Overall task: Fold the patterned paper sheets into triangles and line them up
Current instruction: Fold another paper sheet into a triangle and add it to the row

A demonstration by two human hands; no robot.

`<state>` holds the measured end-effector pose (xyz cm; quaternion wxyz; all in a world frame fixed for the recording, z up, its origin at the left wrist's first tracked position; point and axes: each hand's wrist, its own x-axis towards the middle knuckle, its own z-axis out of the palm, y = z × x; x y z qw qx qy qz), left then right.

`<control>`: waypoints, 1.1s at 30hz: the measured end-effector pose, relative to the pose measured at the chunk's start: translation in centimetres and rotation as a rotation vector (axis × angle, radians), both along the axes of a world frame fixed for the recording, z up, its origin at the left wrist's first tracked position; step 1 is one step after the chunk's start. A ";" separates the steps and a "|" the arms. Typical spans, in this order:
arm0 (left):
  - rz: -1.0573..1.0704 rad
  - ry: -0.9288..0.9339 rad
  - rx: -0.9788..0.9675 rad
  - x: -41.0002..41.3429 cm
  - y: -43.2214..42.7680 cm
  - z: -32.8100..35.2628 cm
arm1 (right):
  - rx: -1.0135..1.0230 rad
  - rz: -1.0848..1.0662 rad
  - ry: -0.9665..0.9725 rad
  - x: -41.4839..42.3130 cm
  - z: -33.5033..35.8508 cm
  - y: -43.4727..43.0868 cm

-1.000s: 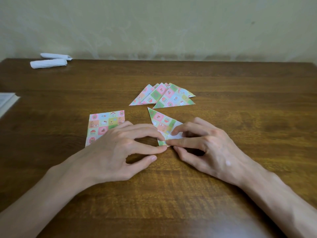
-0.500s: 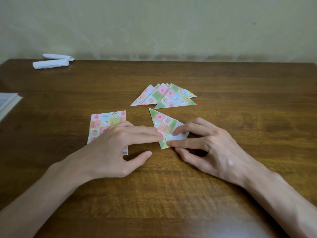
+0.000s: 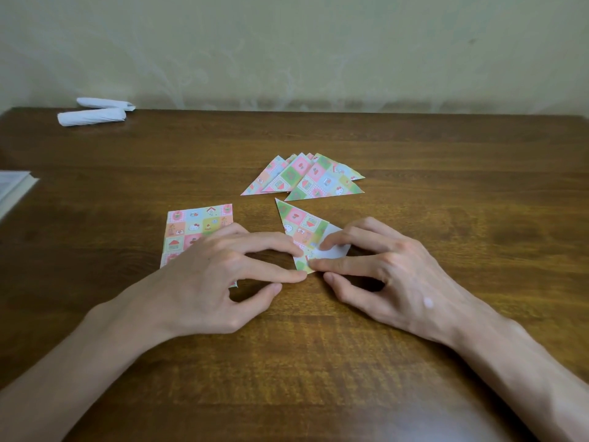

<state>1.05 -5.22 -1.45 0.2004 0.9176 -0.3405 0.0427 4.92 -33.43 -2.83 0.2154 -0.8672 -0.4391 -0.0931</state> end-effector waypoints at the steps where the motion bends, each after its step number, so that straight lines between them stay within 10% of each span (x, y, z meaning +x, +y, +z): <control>1: -0.008 -0.003 0.006 0.0 0.0 0.0 | -0.002 0.000 0.001 0.0 0.0 0.0; 33: -0.011 -0.112 0.169 -1.0 -1.2 0.4 | 0.022 -0.278 0.223 0.4 -0.6 2.3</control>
